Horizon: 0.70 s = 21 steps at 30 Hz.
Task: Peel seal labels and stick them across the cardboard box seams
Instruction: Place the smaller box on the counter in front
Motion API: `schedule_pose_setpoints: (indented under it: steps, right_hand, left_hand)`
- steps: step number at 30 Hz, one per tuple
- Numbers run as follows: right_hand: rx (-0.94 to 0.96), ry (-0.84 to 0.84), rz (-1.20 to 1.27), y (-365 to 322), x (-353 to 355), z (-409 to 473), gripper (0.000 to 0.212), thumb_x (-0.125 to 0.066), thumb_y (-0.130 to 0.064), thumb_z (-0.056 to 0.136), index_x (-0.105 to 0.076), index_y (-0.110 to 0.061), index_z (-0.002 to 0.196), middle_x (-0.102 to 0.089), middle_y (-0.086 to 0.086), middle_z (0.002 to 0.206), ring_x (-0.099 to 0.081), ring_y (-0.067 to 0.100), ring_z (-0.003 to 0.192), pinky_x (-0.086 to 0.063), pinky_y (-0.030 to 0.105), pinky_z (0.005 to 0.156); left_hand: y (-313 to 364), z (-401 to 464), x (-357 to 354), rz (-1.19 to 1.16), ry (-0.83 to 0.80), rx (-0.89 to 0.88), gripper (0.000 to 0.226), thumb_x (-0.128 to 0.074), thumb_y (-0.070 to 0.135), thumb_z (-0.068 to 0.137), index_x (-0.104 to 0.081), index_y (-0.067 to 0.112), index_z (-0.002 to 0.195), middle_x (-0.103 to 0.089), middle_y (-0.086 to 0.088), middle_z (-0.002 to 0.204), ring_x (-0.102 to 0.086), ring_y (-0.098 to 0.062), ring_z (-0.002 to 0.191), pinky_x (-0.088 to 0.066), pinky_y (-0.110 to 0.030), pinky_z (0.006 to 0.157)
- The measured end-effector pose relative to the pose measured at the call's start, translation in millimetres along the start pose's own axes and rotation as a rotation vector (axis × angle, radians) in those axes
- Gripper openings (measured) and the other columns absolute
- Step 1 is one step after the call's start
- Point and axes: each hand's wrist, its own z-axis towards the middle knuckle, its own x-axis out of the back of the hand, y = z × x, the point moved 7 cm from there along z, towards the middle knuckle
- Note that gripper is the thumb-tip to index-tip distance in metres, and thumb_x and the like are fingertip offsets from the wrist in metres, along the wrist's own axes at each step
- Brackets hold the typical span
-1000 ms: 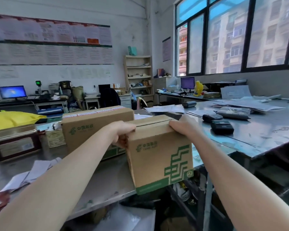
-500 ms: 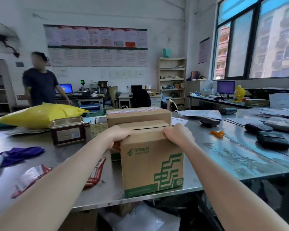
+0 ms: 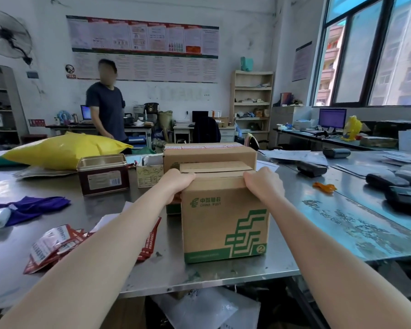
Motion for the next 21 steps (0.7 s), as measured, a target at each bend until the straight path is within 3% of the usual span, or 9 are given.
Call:
schedule_pose_setpoints:
  steps: [4, 7, 9, 12, 14, 18, 21]
  right_hand:
    - [0.077, 0.069, -0.163, -11, 7, -4, 0.018, -0.043, -0.023, 0.083, -0.047, -0.012, 0.097, -0.052, 0.007, 0.094, -0.046, 0.028, 0.088, -0.035, 0.037, 0.079]
    - [0.352, 0.164, -0.237, -47, 5, -17, 0.023, -0.046, -0.016, 0.085, -0.054, -0.006, 0.105, -0.056, 0.009, 0.105, -0.051, 0.029, 0.098, -0.037, 0.038, 0.081]
    - [0.531, 0.127, -0.136, -76, -6, -33, 0.024, -0.048, -0.013, 0.088, -0.059, -0.004, 0.107, -0.059, 0.010, 0.108, -0.053, 0.023, 0.094, -0.041, 0.030, 0.075]
    - [0.720, 0.024, 0.008, -115, -26, -65, 0.020, -0.049, -0.009, 0.090, -0.061, -0.003, 0.106, -0.065, 0.009, 0.102, -0.057, 0.016, 0.086, -0.041, 0.020, 0.070]
    - [0.798, -0.035, 0.069, -135, -42, -86, 0.020, -0.050, -0.009, 0.090, -0.063, -0.002, 0.104, -0.067, 0.010, 0.099, -0.060, 0.017, 0.086, -0.048, 0.024, 0.073]
    - [0.832, -0.106, 0.082, -156, -84, -110, 0.018, -0.050, -0.010, 0.089, -0.064, -0.003, 0.098, -0.066, 0.010, 0.095, -0.059, 0.021, 0.087, -0.050, 0.033, 0.076]
    - [0.804, -0.176, 0.023, -160, -129, -118, 0.017, -0.049, -0.010, 0.089, -0.062, -0.001, 0.096, -0.065, 0.013, 0.096, -0.059, 0.025, 0.088, -0.051, 0.037, 0.076]
  left_hand:
    - [-5, 4, 9, -0.005, -0.013, 0.022, 0.052, -0.056, 0.037, 0.087, -0.049, 0.003, 0.126, -0.058, -0.013, 0.120, -0.056, -0.030, 0.107, -0.046, -0.034, 0.077]
    - [-12, 10, 23, -0.059, -0.009, 0.027, 0.056, -0.060, 0.037, 0.082, -0.050, 0.005, 0.126, -0.061, -0.012, 0.118, -0.058, -0.029, 0.105, -0.051, -0.040, 0.087]
    - [-14, 11, 35, -0.073, 0.024, 0.000, 0.039, -0.055, 0.028, 0.089, -0.052, 0.006, 0.122, -0.061, -0.010, 0.104, -0.059, -0.026, 0.098, -0.051, -0.039, 0.083]
    - [-23, 12, 58, -0.058, 0.080, -0.009, 0.039, -0.052, 0.024, 0.093, -0.048, 0.007, 0.127, -0.058, -0.011, 0.104, -0.058, -0.025, 0.098, -0.052, -0.041, 0.087]
    - [-34, 9, 75, -0.025, 0.102, 0.003, 0.035, -0.052, 0.021, 0.093, -0.050, 0.006, 0.124, -0.060, -0.011, 0.101, -0.059, -0.024, 0.094, -0.053, -0.041, 0.088]
    - [-66, 6, 98, 0.049, 0.038, 0.074, 0.026, -0.051, 0.014, 0.090, -0.059, 0.002, 0.112, -0.058, -0.008, 0.079, -0.055, -0.019, 0.070, -0.051, -0.033, 0.073]
    - [-95, 4, 110, 0.149, 0.011, 0.100, 0.018, -0.052, 0.012, 0.092, -0.064, 0.002, 0.099, -0.062, -0.013, 0.091, -0.057, -0.022, 0.077, -0.051, -0.033, 0.072]
